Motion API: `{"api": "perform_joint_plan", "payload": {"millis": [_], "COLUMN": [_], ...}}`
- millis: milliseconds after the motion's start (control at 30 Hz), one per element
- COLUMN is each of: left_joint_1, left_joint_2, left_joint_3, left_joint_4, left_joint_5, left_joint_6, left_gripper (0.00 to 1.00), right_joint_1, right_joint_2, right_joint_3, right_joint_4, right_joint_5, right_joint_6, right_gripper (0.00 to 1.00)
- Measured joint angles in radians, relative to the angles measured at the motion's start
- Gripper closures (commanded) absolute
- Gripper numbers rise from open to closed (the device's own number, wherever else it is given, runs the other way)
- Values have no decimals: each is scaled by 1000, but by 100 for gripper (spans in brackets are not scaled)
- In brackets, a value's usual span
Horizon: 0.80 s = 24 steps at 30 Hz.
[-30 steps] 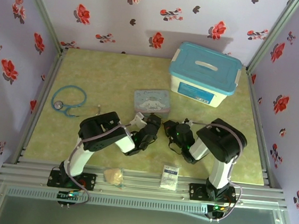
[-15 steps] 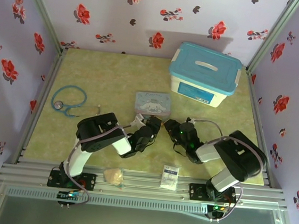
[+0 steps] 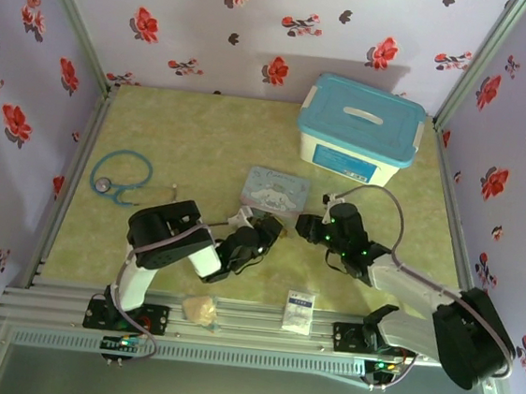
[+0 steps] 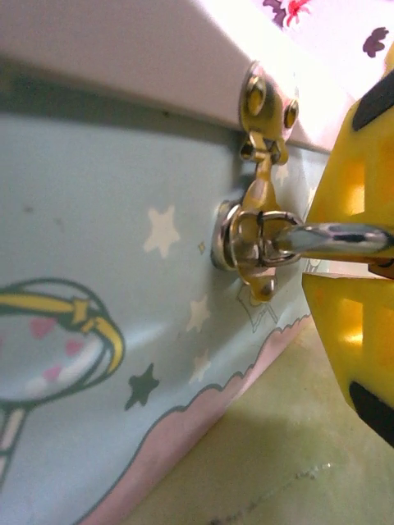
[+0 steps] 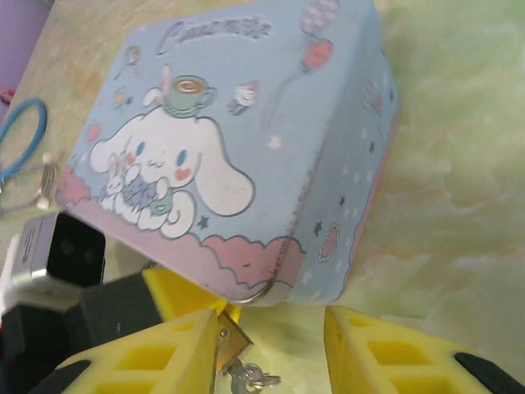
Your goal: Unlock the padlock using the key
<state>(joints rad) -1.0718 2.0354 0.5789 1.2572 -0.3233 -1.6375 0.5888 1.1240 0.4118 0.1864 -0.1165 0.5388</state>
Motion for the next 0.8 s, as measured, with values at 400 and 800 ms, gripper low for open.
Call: {"api": "perform_joint_plan", "payload": {"millis": [400,800], "left_joint_1": [32,34], "left_joint_2": [-7,-38], "left_joint_3": [-16,-40], "left_joint_4": [6,-15], "left_joint_5": [64,92], "left_joint_6": [48,51], "left_gripper": [100,100], "right_joint_1": [245,328], "right_joint_2": [-28,151], "right_joint_3": [-109,-106], "right_joint_4": [51,124], "right_joint_5": [122,249], "right_joint_6": [-460,-593], "right_gripper": [58,54]}}
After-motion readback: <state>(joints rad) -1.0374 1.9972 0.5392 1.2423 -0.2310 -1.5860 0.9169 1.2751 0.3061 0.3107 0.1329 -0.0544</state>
